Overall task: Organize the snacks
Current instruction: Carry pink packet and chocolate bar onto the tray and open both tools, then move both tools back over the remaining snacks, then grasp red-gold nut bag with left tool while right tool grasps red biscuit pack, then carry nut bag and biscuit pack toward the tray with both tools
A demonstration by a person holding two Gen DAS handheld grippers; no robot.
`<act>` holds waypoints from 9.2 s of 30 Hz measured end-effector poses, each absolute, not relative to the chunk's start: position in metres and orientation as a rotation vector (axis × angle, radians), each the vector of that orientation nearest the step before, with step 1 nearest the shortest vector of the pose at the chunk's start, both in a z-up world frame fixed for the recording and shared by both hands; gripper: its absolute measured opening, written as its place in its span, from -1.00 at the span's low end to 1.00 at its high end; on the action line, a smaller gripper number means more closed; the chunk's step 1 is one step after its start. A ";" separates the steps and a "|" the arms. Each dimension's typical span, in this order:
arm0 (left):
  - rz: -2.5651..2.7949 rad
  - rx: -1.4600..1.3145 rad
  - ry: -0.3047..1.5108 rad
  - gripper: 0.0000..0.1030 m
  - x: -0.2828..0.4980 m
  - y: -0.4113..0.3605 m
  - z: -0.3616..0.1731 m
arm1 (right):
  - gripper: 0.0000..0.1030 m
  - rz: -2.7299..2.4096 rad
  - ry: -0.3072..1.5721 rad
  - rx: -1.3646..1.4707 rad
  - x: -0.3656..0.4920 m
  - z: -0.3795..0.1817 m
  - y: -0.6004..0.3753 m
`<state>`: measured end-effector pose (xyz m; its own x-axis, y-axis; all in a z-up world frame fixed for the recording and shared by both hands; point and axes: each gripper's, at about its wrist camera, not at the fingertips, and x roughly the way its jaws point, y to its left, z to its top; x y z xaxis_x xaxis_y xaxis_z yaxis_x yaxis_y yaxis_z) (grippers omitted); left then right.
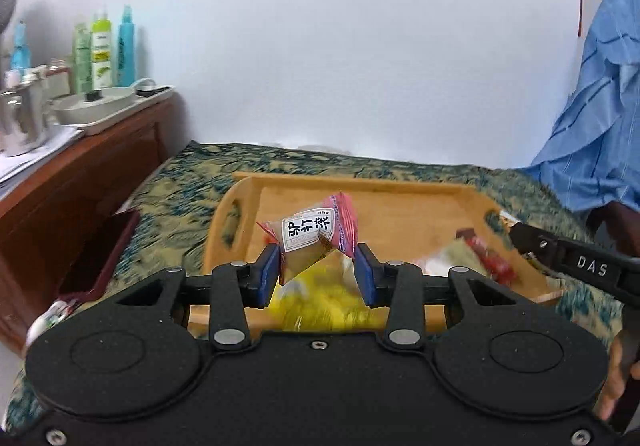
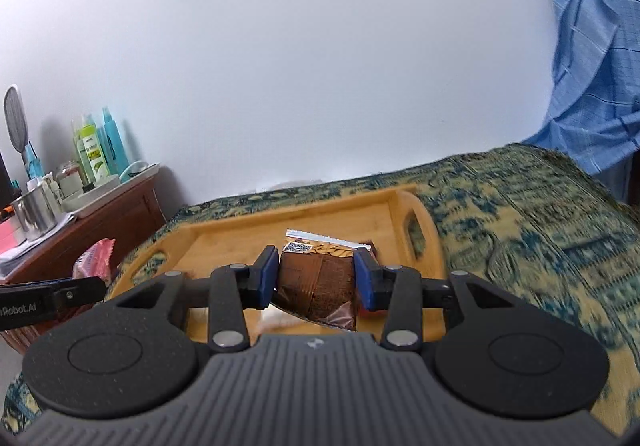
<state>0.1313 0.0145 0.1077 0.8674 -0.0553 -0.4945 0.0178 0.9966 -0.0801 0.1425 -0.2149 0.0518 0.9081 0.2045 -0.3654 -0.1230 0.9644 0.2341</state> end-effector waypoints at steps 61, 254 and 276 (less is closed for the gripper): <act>-0.178 0.001 0.810 -0.05 0.319 -0.035 0.047 | 0.19 0.152 0.698 0.065 0.317 0.024 -0.202; -0.052 -0.042 0.614 -0.19 0.183 -0.068 0.098 | -0.27 0.133 0.452 0.330 0.173 0.054 -0.287; -0.055 -0.027 0.733 -0.19 0.280 -0.075 0.046 | -0.26 0.066 0.613 0.010 0.278 0.027 -0.224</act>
<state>0.2799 -0.0754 0.0457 0.7417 -0.0597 -0.6680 0.0405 0.9982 -0.0442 0.2782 -0.2244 0.0265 0.8160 0.0652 -0.5744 -0.0595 0.9978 0.0288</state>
